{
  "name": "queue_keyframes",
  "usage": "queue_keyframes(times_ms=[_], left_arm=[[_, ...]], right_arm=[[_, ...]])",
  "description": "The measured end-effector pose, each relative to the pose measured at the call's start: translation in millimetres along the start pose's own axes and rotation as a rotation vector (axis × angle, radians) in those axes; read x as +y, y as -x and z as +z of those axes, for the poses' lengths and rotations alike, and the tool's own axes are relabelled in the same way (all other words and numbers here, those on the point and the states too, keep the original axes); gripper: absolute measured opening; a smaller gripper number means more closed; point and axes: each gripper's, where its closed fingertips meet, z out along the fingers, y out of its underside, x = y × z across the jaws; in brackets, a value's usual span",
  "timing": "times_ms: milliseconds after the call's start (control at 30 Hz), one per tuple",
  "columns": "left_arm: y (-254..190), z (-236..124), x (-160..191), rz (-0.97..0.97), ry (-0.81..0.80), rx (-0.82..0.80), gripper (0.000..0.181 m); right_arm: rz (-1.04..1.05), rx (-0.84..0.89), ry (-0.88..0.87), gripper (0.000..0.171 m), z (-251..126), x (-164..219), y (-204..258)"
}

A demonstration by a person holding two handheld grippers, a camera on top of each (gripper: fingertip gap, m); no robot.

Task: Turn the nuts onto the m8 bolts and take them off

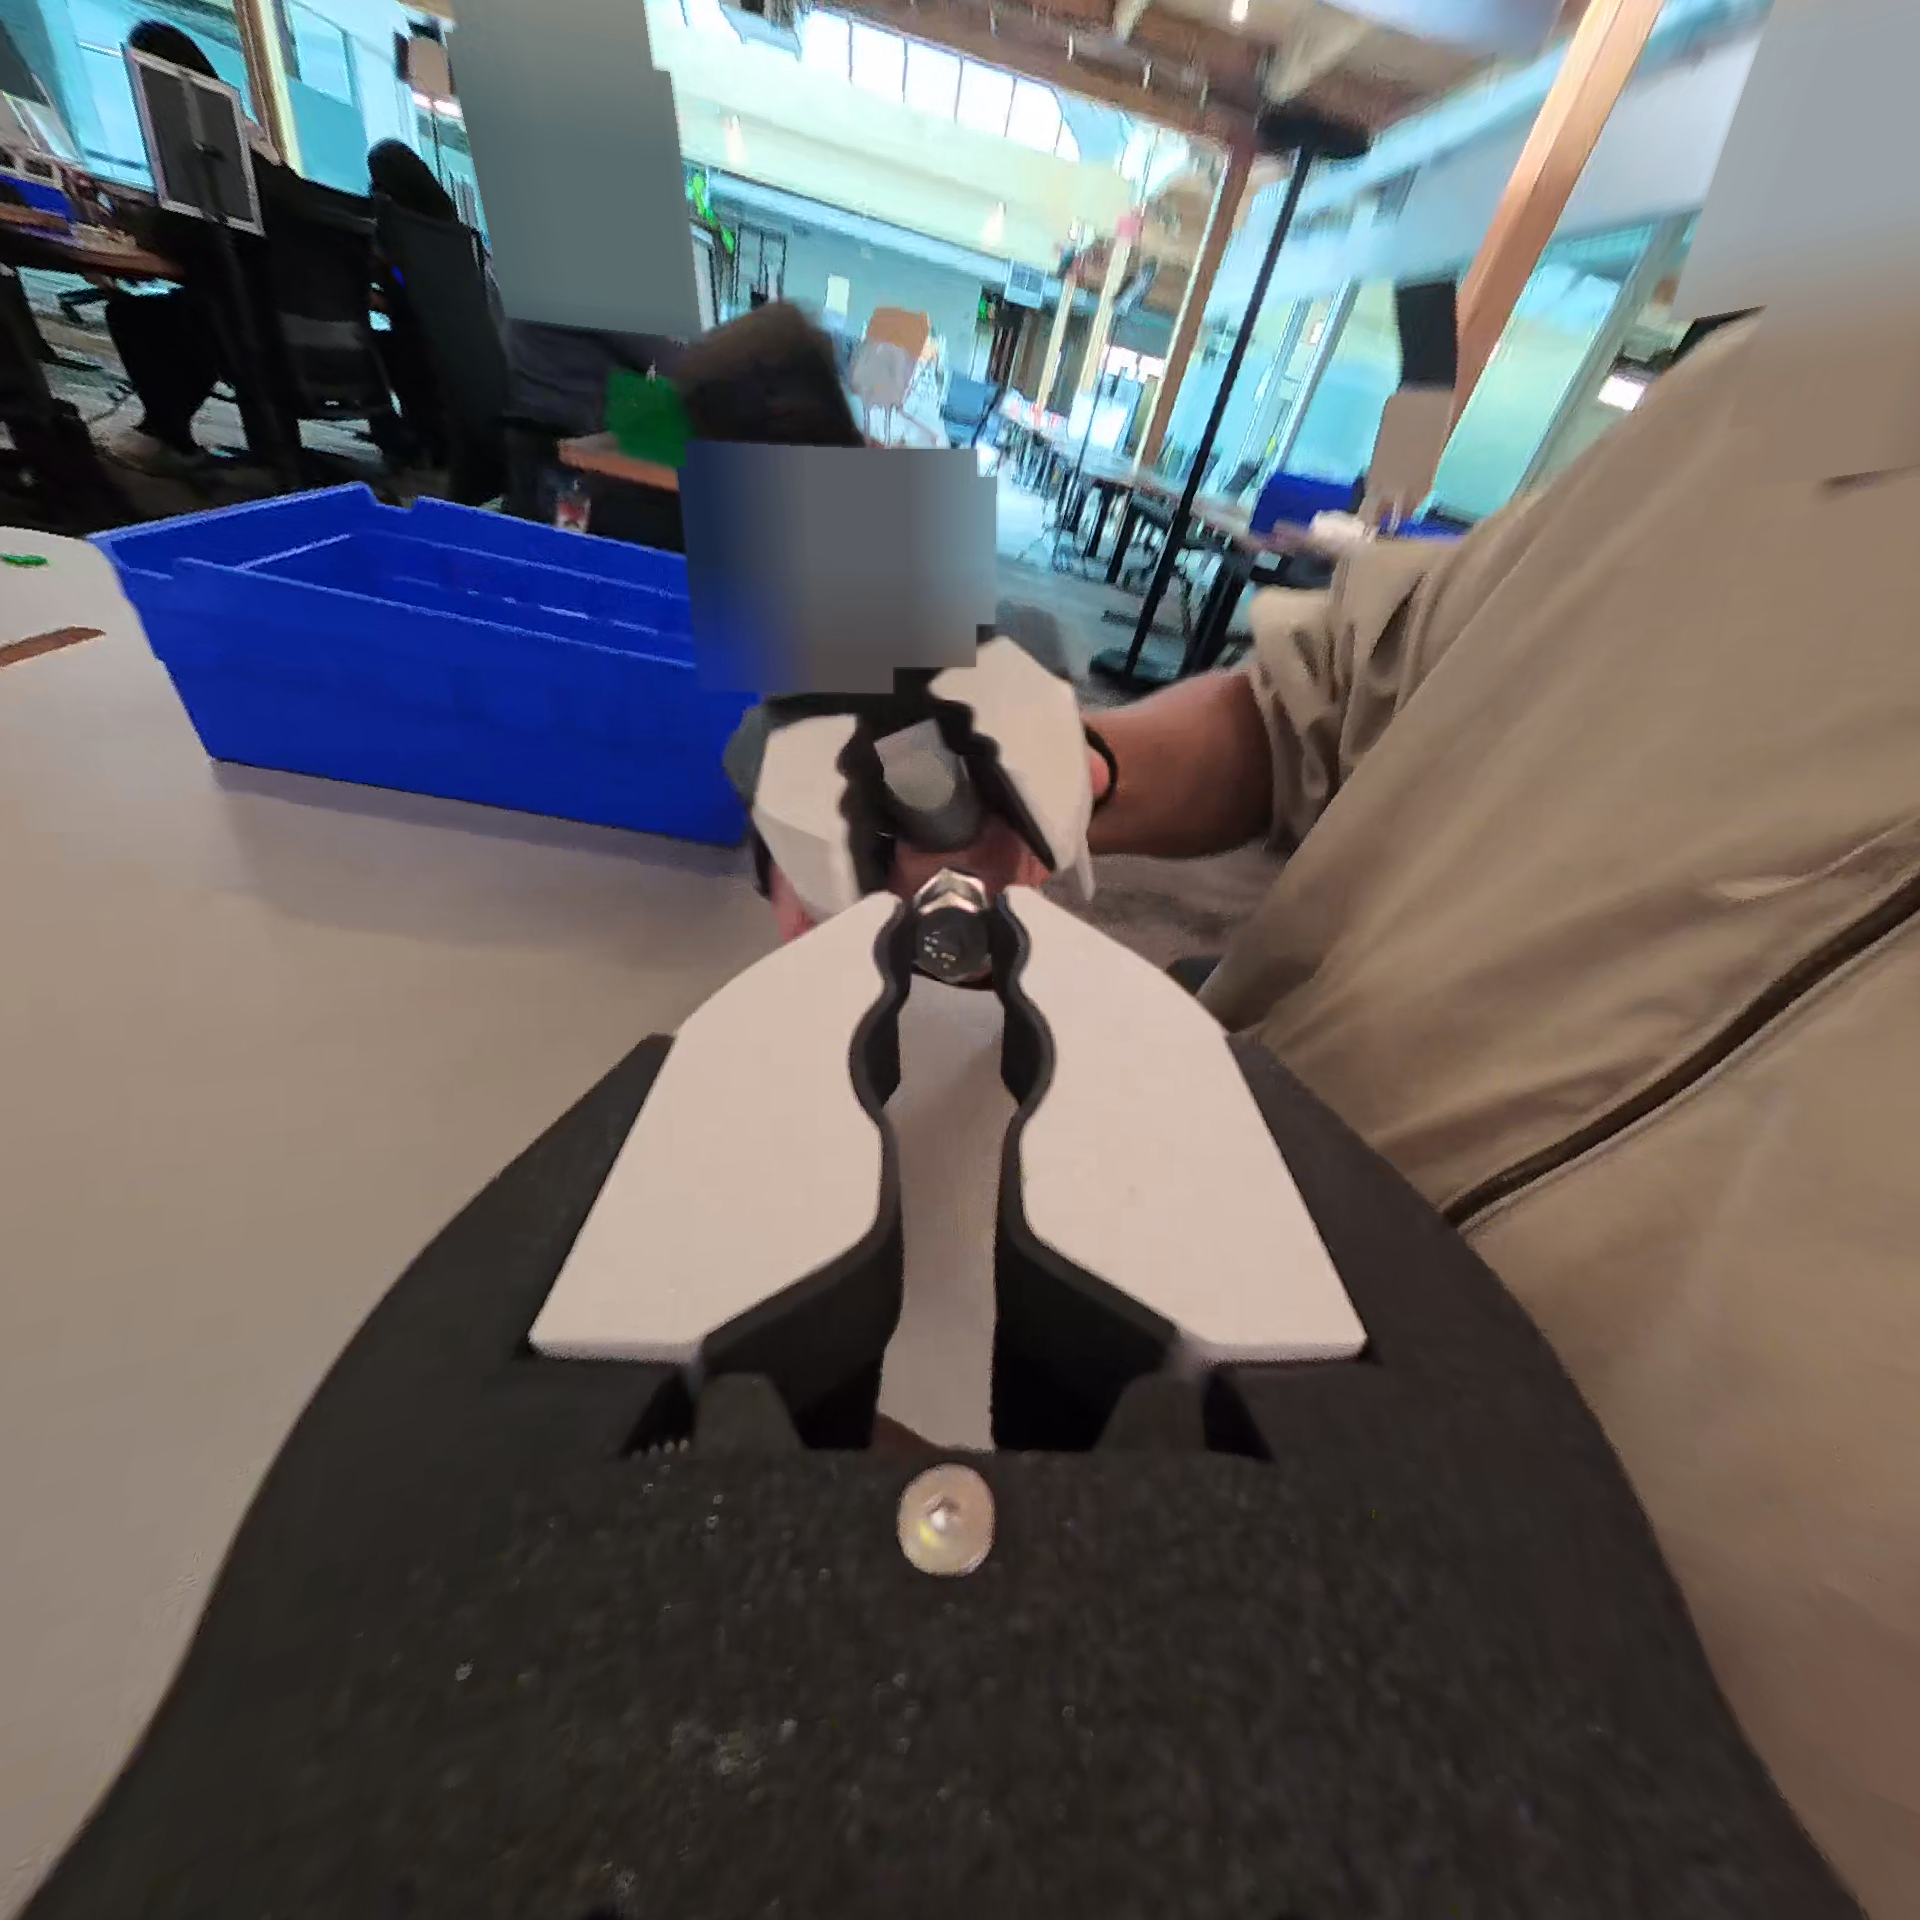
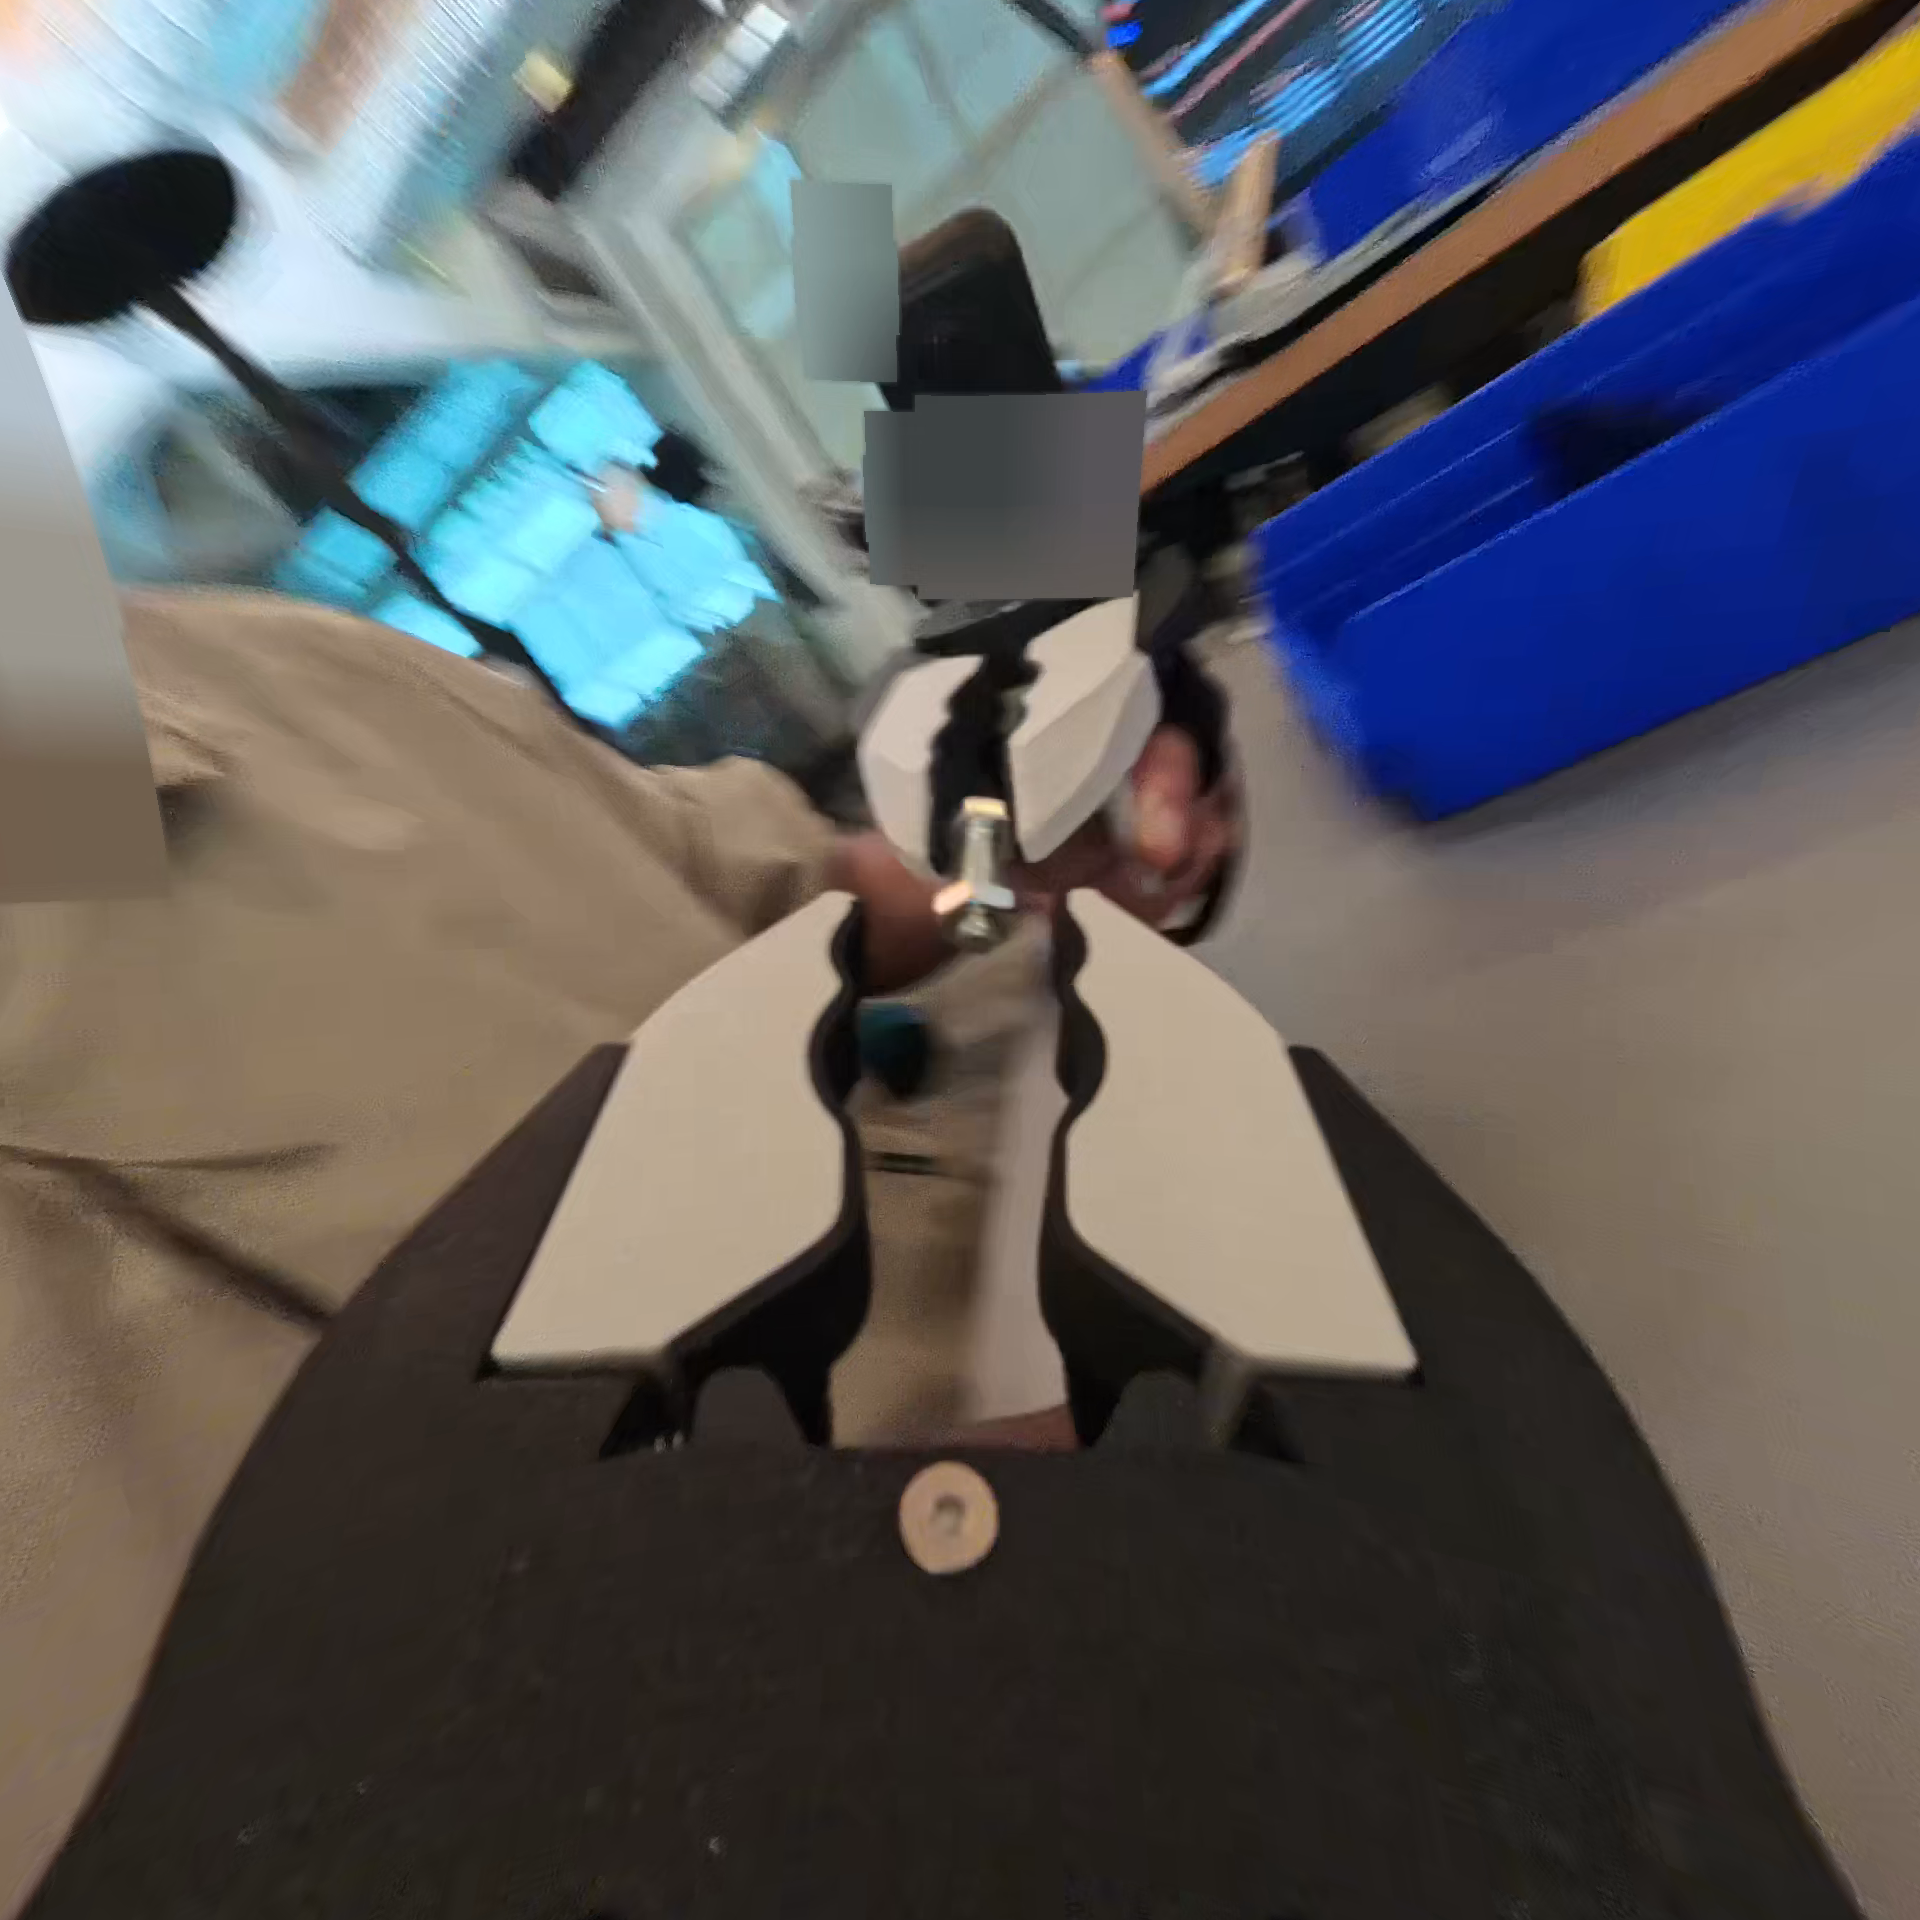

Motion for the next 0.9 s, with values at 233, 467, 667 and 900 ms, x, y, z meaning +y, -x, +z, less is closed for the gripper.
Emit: queue_keyframes(times_ms=[233, 467, 667, 900], left_arm=[[13, -15, -14, -0.351, -0.238, 0.139, 0.014], [10, -8, -2, -0.467, -0.22, 0.251, 0.014], [8, -8, 5, -0.353, -0.146, 0.2, 0.014], [3, -6, 7, -0.062, 0.008, 0.057, 0.014]], right_arm=[[-1.51, 0.805, 0.304, 0.045, -13, -19, -19], [-1.796, 0.821, 0.408, 0.032, 9, -11, -23], [-1.489, 0.693, 0.402, 0.015, 10, -4, -23], [-0.568, 0.367, 0.19, 0.015, 12, 10, -13]])
